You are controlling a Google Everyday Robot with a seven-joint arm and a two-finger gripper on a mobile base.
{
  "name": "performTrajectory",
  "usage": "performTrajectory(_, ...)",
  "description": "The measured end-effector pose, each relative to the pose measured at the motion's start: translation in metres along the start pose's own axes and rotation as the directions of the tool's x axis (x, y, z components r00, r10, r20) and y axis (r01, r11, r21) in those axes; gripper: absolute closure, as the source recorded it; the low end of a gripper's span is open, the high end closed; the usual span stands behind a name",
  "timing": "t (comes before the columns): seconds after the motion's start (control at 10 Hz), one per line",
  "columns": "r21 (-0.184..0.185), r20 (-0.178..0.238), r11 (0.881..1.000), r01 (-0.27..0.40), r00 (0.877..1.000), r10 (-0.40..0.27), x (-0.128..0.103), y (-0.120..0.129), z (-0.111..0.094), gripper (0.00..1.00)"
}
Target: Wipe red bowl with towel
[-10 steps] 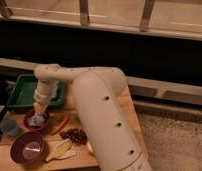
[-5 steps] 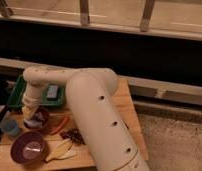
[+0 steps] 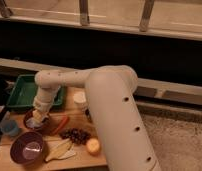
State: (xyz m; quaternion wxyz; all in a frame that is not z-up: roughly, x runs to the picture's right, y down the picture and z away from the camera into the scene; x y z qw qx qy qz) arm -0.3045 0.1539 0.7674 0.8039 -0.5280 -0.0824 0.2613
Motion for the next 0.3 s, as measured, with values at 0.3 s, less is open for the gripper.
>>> performTrajectory(0.3, 0.014, 0.037, 1.000, -0.012, 0.999, 0.011, 0.0006, -0.0113, -0.0081, 1.00)
